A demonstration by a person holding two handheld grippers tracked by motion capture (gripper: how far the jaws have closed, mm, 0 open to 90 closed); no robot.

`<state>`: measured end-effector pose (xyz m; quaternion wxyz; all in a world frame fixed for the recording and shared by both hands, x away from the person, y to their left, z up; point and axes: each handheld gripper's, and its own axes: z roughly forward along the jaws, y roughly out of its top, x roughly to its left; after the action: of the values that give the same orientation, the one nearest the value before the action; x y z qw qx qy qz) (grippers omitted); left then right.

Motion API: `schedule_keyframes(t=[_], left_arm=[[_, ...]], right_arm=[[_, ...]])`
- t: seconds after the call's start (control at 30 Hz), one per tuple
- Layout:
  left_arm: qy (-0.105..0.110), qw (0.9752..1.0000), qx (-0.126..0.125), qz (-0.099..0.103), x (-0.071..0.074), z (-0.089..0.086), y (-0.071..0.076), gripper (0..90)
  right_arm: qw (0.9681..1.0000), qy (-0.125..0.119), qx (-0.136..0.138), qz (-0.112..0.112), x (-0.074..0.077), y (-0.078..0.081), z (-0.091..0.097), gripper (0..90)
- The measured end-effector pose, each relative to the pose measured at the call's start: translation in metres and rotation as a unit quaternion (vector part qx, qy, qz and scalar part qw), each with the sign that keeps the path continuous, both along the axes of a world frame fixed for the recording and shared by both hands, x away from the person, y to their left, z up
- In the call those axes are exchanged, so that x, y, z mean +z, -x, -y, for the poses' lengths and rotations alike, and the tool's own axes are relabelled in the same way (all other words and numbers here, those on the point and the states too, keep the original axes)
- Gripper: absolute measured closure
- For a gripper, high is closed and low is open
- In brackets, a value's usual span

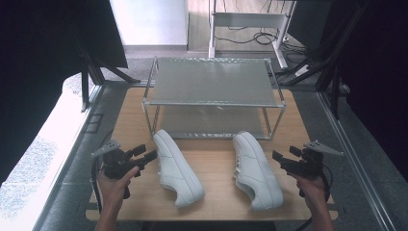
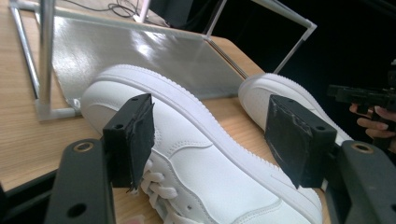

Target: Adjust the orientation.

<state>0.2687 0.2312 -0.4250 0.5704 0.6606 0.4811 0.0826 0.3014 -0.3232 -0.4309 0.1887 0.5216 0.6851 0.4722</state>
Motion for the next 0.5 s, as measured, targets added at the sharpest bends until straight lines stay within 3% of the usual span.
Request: schedule_keyframes(t=[0.2,0.23,0.27,0.5], left_arm=[[-0.005,0.9999,-0.014,-0.004,-0.0014,0.0059,-0.0004,36.3],[-0.005,0.9999,-0.014,-0.004,-0.0014,0.0059,-0.0004,37.7],[-0.002,0.9999,-0.017,-0.001,-0.0007,0.0069,0.0004,39.8],[-0.004,0.9995,-0.031,0.004,0.0002,0.0108,0.0013,52.1]], right_arm=[[1.0,0.001,0.0,0.005,0.0025,0.0012,0.0011,21.2],[1.0,0.001,0.0,0.005,0.0025,0.0012,0.0011,21.2],[0.9998,0.018,0.002,0.006,0.0026,0.0012,-0.0007,21.7],[0.9997,0.025,0.002,-0.003,-0.0005,-0.0021,-0.0057,23.7]])
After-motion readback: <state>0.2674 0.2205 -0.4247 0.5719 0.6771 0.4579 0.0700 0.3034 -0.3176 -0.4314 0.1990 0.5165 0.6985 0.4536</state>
